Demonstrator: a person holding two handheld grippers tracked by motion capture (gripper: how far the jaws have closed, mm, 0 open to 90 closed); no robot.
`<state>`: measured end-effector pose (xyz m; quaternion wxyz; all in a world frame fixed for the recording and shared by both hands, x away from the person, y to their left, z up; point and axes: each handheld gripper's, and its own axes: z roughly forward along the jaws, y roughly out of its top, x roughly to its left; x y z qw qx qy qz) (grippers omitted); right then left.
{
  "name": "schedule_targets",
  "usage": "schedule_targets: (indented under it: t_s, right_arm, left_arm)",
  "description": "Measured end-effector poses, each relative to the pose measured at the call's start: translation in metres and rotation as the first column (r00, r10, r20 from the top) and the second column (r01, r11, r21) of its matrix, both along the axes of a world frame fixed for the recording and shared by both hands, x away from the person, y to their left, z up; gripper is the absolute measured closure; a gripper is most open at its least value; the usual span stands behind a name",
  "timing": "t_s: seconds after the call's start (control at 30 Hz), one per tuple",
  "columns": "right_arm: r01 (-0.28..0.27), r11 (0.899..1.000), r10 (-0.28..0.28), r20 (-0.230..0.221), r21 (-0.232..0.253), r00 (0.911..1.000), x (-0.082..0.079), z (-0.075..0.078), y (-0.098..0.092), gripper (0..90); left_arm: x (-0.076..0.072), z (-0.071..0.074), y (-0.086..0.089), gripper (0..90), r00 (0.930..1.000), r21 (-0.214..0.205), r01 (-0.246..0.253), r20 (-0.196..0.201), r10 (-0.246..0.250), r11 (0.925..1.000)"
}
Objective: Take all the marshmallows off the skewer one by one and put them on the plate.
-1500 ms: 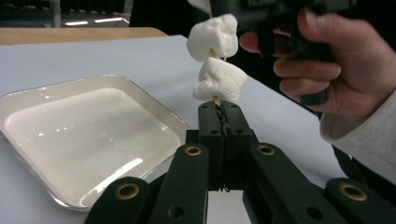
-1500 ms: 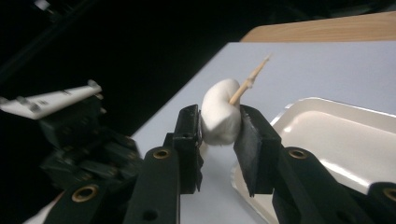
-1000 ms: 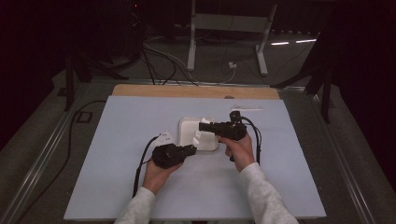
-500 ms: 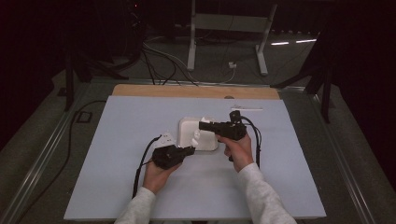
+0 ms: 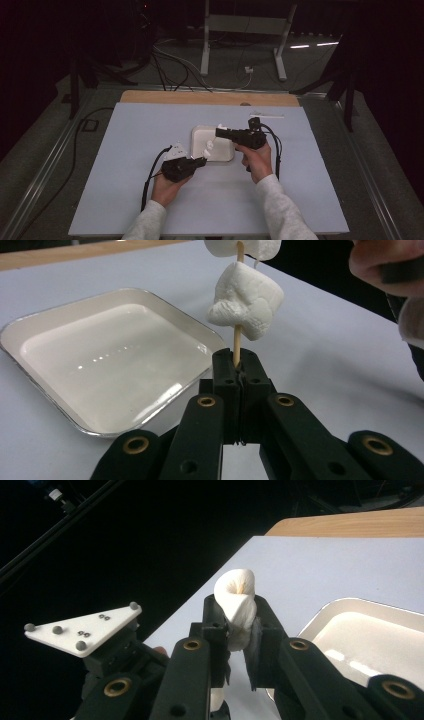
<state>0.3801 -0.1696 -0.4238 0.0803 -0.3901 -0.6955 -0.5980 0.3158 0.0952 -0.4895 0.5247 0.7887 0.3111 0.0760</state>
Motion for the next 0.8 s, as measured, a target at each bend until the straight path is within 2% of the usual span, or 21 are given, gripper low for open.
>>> schedule_targets:
  t_s: [0.37,0.47,0.6,0.73,0.8]
  right_arm:
    - [0.001,1.0,-0.001,0.003,-0.001,1.0,0.002,0.003,0.001,80.8]
    - [0.0,1.0,0.0,0.008,0.0,1.0,0.002,0.005,0.0,80.7]
    - [-0.001,1.0,0.001,0.0,0.015,1.0,0.003,0.007,-0.001,80.8]
    - [0.0,1.0,-0.001,0.012,0.008,0.9999,0.004,0.01,-0.003,80.8]
    - [0.001,1.0,-0.001,0.016,0.003,0.9999,0.004,0.011,-0.003,80.7]
  left_arm:
    - [0.0,-0.001,0.004,90.0,1.0,-0.002,-0.003,0.007,0.003,1.0]
    - [-0.001,-0.001,0.003,90.0,0.9998,0.012,-0.002,0.018,0.002,0.9999]
    - [-0.001,-0.002,0.006,90.0,0.9997,0.012,-0.012,0.019,0.012,0.9998]
    - [-0.001,-0.001,0.007,90.0,0.9996,0.008,-0.015,0.023,0.015,0.9998]
    - [-0.001,-0.001,0.008,90.0,0.9996,0.02,-0.012,0.025,0.011,0.9997]
